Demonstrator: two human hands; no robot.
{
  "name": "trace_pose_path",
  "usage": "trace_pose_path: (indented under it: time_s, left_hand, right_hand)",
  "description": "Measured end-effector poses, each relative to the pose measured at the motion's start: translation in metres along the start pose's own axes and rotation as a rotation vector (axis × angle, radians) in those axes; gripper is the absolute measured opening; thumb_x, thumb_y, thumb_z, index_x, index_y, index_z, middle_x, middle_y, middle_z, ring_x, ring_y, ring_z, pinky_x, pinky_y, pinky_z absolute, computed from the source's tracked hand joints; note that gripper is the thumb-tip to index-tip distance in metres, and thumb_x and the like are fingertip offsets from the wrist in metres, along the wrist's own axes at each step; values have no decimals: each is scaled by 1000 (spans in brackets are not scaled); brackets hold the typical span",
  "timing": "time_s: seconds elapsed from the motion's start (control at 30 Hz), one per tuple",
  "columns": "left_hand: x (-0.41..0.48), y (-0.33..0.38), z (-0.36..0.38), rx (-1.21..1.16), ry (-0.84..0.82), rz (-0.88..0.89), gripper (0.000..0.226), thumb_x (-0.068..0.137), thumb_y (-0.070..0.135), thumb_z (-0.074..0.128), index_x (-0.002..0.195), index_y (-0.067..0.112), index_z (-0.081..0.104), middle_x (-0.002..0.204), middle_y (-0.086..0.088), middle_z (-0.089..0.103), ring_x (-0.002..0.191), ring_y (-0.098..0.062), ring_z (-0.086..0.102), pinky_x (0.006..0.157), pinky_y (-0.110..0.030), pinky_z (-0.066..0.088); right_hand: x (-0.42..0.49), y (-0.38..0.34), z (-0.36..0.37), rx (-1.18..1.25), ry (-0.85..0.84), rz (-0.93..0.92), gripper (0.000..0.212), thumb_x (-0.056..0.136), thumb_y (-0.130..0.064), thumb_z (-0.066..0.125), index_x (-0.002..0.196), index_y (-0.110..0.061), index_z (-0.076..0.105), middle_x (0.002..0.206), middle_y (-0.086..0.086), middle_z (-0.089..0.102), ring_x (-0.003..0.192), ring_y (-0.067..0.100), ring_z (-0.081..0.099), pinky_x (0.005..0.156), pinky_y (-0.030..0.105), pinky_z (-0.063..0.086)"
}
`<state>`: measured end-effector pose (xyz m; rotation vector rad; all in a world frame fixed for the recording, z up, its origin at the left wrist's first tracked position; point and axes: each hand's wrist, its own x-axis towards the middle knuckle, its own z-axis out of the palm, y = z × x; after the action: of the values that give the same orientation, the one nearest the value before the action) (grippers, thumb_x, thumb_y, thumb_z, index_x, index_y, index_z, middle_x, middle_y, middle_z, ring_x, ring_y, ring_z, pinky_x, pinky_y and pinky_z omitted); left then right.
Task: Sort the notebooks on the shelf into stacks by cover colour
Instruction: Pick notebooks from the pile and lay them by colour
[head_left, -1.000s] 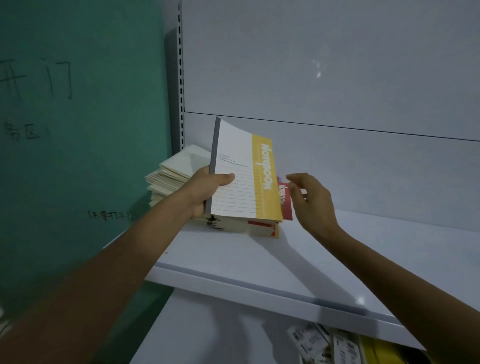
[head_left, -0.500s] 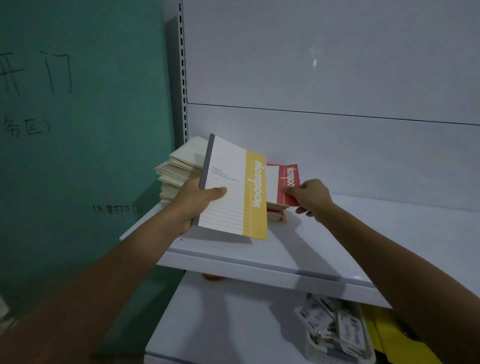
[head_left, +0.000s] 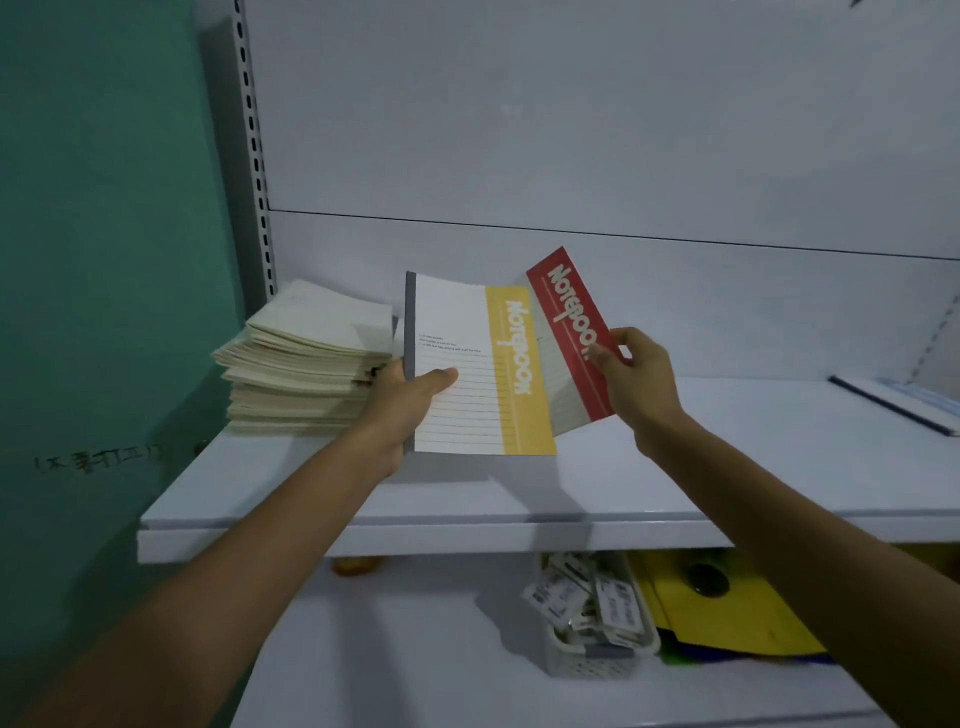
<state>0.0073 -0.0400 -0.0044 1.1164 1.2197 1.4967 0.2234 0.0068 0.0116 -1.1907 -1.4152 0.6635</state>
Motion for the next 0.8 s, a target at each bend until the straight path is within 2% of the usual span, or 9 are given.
trace_pose_path:
  time_s: [0.1,0.23,0.33,0.43,0.53,0.6,0.67,0.8]
  left_hand:
    - [-2,-3,34,4,-51,-26,14,91,13,60,104,17,63,101,-3,70,92,-20,68,83,-36,55]
    - [-5,-8,89,7,-118,-25,13,92,11,57,94,22,63,100,-2,71,91,-19,68,84,-36,55]
    - [-9,-15,136,1,-151,-51,13,91,12,59,101,19,63,103,-4,71,92,-22,68,83,-37,55]
    - [-19,-28,185,15,-198,-87,16,91,13,60,106,19,62,106,-3,70,94,-21,68,82,-36,55]
    - [-33,-44,234,11,-225,-119,23,91,12,61,114,17,60,112,-4,68,99,-23,66,87,-38,54]
    - [-42,-52,263,-7,-217,-133,26,92,11,61,117,15,58,112,-5,67,99,-23,65,83,-36,55]
    - [-48,-60,287,-9,-204,-138,26,92,11,60,118,14,57,112,-5,66,100,-23,64,83,-36,55]
    - [-51,-74,319,13,-187,-156,25,92,12,60,116,17,58,114,-5,66,102,-25,64,88,-40,54]
  right_hand:
    - [-3,9,-37,-4,53,18,14,100,-27,47,110,-19,51,103,-4,61,77,8,62,57,19,47]
    - [-8,22,-93,-6,125,40,15,100,-28,46,110,-19,52,104,-3,61,80,11,63,62,22,50]
    - [-12,34,-141,7,186,70,17,99,-29,47,110,-17,54,104,-1,63,86,17,64,74,31,54]
    - [-15,54,-190,1,233,107,17,99,-31,46,108,-19,53,103,0,63,87,18,64,78,33,54]
    - [-17,76,-239,-6,258,145,18,99,-32,46,108,-19,53,102,-1,63,84,15,63,75,31,53]
    - [-17,89,-269,13,284,185,15,100,-32,45,107,-20,52,102,-1,61,82,14,61,70,27,51]
    - [-16,104,-297,32,310,230,13,100,-31,45,107,-21,50,100,-2,59,79,11,59,63,21,47]
    - [-14,132,-340,62,325,306,13,99,-28,47,106,-18,51,92,-1,60,72,8,58,57,20,45]
